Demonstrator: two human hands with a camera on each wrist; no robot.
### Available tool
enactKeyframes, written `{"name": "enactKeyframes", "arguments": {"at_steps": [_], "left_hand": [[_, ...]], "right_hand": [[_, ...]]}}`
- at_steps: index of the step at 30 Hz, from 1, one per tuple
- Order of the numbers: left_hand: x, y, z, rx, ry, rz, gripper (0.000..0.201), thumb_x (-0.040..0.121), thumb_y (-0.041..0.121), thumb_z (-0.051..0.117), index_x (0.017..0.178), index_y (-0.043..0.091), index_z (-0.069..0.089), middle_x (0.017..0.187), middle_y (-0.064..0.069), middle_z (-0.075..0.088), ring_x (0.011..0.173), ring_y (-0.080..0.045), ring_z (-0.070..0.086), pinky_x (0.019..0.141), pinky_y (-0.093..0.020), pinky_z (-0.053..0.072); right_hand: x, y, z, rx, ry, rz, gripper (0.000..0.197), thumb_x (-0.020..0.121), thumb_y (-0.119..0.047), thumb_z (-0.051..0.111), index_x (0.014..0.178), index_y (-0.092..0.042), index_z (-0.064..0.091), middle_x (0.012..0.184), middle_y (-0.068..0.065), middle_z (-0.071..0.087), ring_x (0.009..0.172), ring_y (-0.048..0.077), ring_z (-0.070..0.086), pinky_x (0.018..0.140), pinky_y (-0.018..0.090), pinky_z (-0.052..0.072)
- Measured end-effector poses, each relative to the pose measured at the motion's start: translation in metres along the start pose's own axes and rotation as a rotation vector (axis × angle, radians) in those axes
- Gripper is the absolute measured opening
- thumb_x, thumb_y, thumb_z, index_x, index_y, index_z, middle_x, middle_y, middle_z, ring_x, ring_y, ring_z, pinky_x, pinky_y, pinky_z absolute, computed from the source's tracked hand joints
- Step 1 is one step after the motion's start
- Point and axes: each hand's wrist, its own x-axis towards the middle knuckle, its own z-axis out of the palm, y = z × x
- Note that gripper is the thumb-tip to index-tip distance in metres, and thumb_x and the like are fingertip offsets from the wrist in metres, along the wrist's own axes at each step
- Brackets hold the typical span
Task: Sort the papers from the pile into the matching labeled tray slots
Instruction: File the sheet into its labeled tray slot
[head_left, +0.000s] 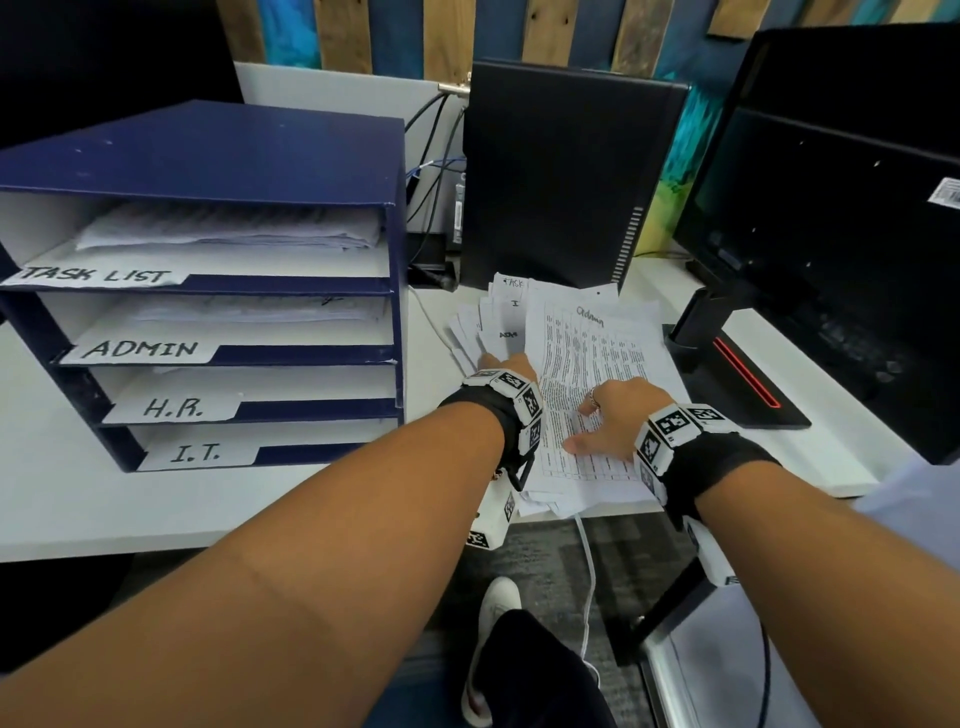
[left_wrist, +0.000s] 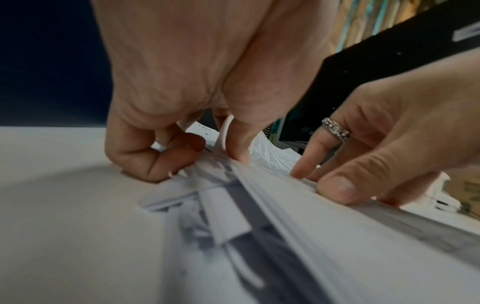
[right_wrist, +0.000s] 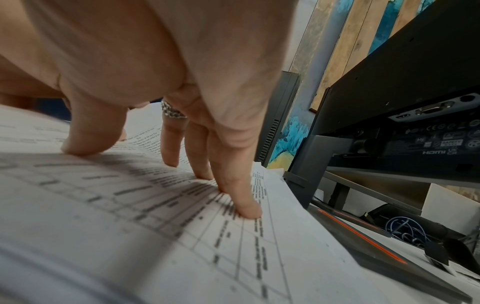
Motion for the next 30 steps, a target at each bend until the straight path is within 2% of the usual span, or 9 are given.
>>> {"name": "enactKeyframes", "arguments": {"at_steps": [3,6,8,13,17,21,25,28,30], "left_hand": [[-0.001,0.004,-0.003,0.017,0.013,-0.025,0.032,0.097,0.008,0.048,0.129,0.012,0.047,0.141,-0.012,0.038,0.131,-0.035,0.038,0.097,-0.037,0.034],[-0.007,0.016,-0.011,-0.067,0.056,-0.064,0.044,0.087,0.004,0.057,0.128,0.017,0.049,0.139,-0.009,0.031,0.132,-0.036,0.026,0.105,-0.051,0.03],[-0.01,0.027,-0.016,-0.082,0.086,-0.033,0.042,0.084,0.005,0.059,0.124,0.016,0.052,0.129,-0.007,0.04,0.128,-0.033,0.032,0.103,-0.052,0.033],[-0.016,0.047,-0.018,-0.291,0.167,0.133,0.026,0.092,-0.002,0.054,0.117,0.001,0.058,0.113,-0.016,0.063,0.103,-0.032,0.062,0.081,-0.031,0.051],[-0.024,0.044,-0.019,-0.435,0.266,0.115,0.028,0.09,-0.004,0.051,0.115,0.002,0.063,0.103,-0.015,0.065,0.095,-0.031,0.065,0.082,-0.034,0.055],[-0.031,0.025,-0.019,-0.622,0.346,0.065,0.031,0.086,-0.005,0.046,0.109,0.006,0.064,0.091,-0.008,0.063,0.087,-0.028,0.064,0.07,-0.028,0.051],[-0.049,0.002,-0.026,-0.925,0.453,-0.027,0.067,0.092,-0.002,0.049,0.148,0.031,0.03,0.087,0.011,0.052,0.07,-0.008,0.052,0.072,-0.023,0.045],[-0.061,-0.017,-0.027,-1.083,0.456,-0.074,0.085,0.094,0.002,0.056,0.156,0.03,0.006,0.122,0.009,0.055,0.091,-0.007,0.056,0.08,-0.014,0.036],[-0.064,-0.029,-0.023,-1.135,0.49,-0.075,0.078,0.088,0.007,0.069,0.151,0.025,0.028,0.129,0.013,0.05,0.11,-0.009,0.055,0.094,-0.018,0.037]], "right_hand": [[0.0,-0.001,0.0,0.004,0.004,0.001,0.064,0.08,-0.062,0.071,0.131,-0.023,0.061,0.123,0.0,0.066,0.107,0.019,0.063,0.085,0.026,0.048],[0.001,-0.002,0.002,-0.009,0.013,-0.005,0.062,0.081,-0.06,0.071,0.13,-0.024,0.062,0.122,0.0,0.067,0.106,0.019,0.063,0.085,0.026,0.048],[0.0,-0.003,0.002,-0.026,0.018,-0.003,0.06,0.08,-0.059,0.072,0.128,-0.024,0.063,0.117,0.0,0.068,0.101,0.018,0.063,0.085,0.027,0.05],[-0.003,-0.006,0.003,-0.045,0.051,0.013,0.043,0.087,-0.046,0.07,0.116,-0.015,0.065,0.11,0.007,0.071,0.086,0.021,0.059,0.078,0.028,0.048],[-0.01,-0.003,0.01,0.001,0.047,0.016,0.048,0.092,-0.045,0.062,0.13,-0.016,0.057,0.118,0.008,0.067,0.105,0.025,0.063,0.084,0.029,0.047],[-0.023,0.009,0.012,0.328,0.046,-0.001,0.059,0.095,-0.054,0.055,0.146,-0.024,0.045,0.131,0.002,0.059,0.117,0.023,0.057,0.097,0.033,0.044],[-0.029,0.031,0.005,0.431,0.276,0.211,0.077,0.093,-0.055,0.058,0.154,-0.016,0.032,0.159,0.007,0.031,0.141,0.036,0.036,0.115,0.049,0.034],[-0.031,0.037,-0.003,0.577,0.317,0.281,0.086,0.09,-0.051,0.065,0.153,-0.006,0.029,0.154,0.013,0.037,0.137,0.035,0.042,0.112,0.045,0.038],[-0.031,0.038,-0.004,0.728,0.347,0.247,0.082,0.087,-0.047,0.072,0.149,-0.008,0.035,0.145,0.007,0.049,0.131,0.031,0.05,0.107,0.042,0.041]]}}
